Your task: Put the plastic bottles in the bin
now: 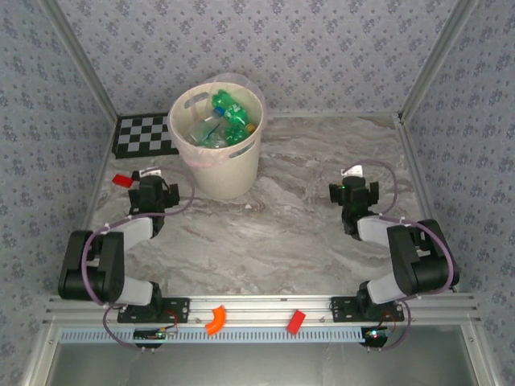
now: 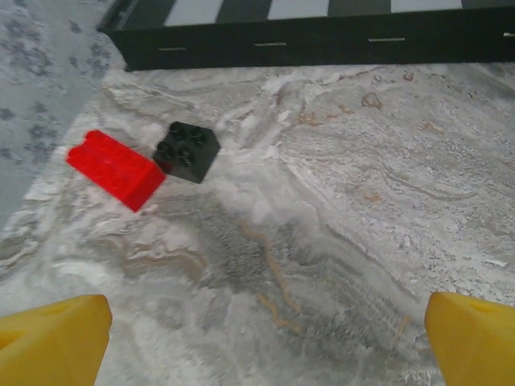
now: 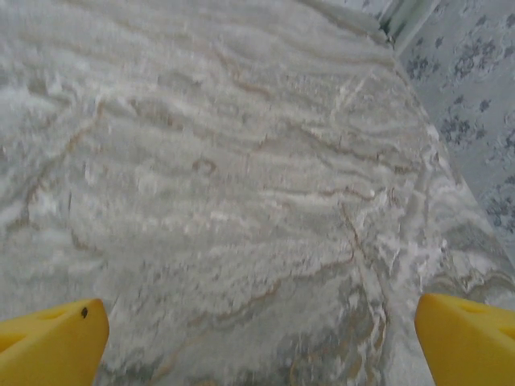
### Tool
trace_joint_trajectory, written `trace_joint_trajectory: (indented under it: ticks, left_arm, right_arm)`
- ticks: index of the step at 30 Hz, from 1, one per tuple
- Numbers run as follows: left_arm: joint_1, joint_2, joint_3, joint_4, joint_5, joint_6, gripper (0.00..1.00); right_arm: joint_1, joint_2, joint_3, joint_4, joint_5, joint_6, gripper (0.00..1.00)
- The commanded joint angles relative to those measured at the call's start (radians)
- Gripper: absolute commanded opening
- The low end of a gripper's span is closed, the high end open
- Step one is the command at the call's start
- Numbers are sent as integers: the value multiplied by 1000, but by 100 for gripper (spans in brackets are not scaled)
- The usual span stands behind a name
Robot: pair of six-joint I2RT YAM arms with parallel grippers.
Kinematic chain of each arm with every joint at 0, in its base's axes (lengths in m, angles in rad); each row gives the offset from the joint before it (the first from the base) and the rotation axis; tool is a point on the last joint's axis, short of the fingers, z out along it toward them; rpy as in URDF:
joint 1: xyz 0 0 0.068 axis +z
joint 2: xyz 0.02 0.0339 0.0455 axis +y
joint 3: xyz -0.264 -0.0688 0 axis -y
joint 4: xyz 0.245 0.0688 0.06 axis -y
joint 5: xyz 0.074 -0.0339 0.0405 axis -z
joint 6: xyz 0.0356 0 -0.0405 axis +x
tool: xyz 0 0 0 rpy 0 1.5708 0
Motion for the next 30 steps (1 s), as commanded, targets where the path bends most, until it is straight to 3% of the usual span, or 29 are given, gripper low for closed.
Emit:
trace_joint_trajectory:
  ticks: [1,4,6,8,15,19,21,30]
  left_arm:
    - [24,37,-7,224,68,40,100]
    - [58,94,-74,389,142,24,100]
    - [65,110,-91,423,182,29,100]
    - [65,112,-95,433,197,38,100]
    - [76,112,-93,428,224,36,100]
    - [76,111,-99,435,306,67,100]
    - [77,112,-93,427,305,64,100]
    - [91,114,-83,409,295,45,100]
  right_arm:
    - [-74,18,-55,171,-121,35,100]
    - [-163,45,-120,299,-267,97,99]
    - [-184,80,-158,428,-283,104,99]
    - [-190,53,-141,349,-304,97,99]
    - [-171,67,-134,359,-264,86,99]
    - [-161,69,-126,353,-229,84,99]
    - [-164,71,-89,285,-234,88,100]
    - [-165,72,-94,295,-234,88,100]
